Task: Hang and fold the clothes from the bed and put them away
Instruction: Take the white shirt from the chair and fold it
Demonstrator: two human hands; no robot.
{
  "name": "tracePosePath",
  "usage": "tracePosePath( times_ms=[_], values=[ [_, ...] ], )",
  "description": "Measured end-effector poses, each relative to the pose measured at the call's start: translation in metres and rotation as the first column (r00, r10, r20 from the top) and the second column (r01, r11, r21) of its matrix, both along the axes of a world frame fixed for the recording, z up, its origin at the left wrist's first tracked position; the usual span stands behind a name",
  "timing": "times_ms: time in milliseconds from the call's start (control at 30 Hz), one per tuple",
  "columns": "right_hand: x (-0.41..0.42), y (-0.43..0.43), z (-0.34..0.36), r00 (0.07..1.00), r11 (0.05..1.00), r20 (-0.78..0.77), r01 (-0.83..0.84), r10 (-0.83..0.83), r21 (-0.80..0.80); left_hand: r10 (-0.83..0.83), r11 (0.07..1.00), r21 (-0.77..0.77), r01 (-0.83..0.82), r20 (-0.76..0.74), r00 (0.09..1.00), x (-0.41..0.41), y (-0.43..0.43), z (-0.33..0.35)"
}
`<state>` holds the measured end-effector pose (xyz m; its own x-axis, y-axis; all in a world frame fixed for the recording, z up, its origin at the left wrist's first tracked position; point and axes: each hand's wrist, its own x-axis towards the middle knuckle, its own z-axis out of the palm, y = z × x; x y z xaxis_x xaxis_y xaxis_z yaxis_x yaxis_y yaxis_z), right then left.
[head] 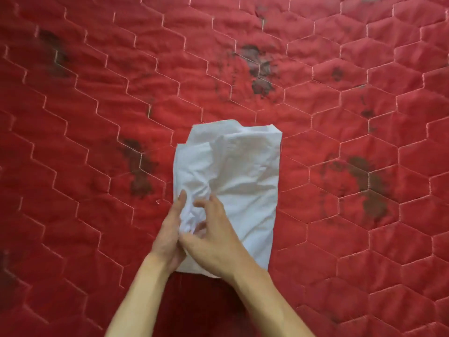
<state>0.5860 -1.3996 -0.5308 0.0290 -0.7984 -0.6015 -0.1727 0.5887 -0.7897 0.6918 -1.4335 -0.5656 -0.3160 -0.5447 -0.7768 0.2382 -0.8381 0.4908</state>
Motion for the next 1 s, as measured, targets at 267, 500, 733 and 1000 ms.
tracePosePath(
  times_ms=[267,500,733,1000],
  values=[
    [-0.053,0.043,-0.064,0.816,0.895,-0.535,0.385,-0.216,0.226,-0.267,0.819,0.049,0.571,0.914,0.305,0.056,0.001,-0.060],
    [-0.063,0.101,-0.070,0.896,0.835,-0.383,0.380,-0.225,0.397,-0.516,0.794,0.289,0.535,0.785,0.343,0.054,0.046,-0.059],
    [-0.068,0.156,-0.021,0.930,0.845,-0.233,0.358,-0.284,0.397,-0.625,0.770,0.390,0.504,0.620,0.475,0.078,0.101,-0.019],
    [-0.110,0.074,0.012,0.914,0.925,0.165,0.349,-0.371,0.147,-0.212,0.975,0.023,0.220,0.379,0.901,0.076,0.022,0.021]
  ],
)
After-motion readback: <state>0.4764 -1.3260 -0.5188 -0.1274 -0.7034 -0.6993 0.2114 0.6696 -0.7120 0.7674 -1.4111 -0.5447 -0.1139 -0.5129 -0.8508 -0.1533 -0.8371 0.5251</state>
